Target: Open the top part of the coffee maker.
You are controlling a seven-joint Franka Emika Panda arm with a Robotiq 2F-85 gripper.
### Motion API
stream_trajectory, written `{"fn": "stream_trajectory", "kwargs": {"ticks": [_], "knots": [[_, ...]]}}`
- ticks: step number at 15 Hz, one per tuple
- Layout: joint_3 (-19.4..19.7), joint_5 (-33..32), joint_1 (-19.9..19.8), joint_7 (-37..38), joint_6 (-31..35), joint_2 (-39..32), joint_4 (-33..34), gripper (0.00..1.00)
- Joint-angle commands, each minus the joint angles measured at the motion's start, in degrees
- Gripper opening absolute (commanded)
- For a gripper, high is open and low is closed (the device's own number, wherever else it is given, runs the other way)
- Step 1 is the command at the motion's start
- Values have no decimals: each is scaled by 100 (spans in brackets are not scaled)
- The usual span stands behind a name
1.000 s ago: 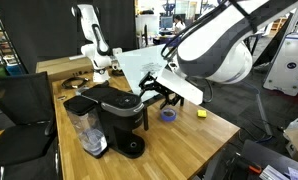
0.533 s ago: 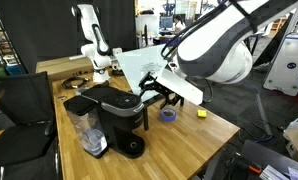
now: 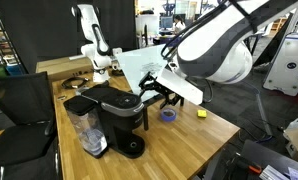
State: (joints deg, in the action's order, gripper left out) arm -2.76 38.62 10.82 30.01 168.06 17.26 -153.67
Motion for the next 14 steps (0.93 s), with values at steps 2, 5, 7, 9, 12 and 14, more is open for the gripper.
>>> {"fn": "stream_trajectory", "kwargs": {"ticks": [2,5,7,9,12,14], "knots": [[-134,62,-131,-37,-35,6,13,100],[-255,18,-231,189,155,-20,-105,100],[-314,-2,-319,355,138,-17,-209,100],[-366,11,-378,549,172,7,-339,100],[-336,206,-239,609,321,72,-437,100],[-237,327,-35,605,496,62,-443,100]]}}
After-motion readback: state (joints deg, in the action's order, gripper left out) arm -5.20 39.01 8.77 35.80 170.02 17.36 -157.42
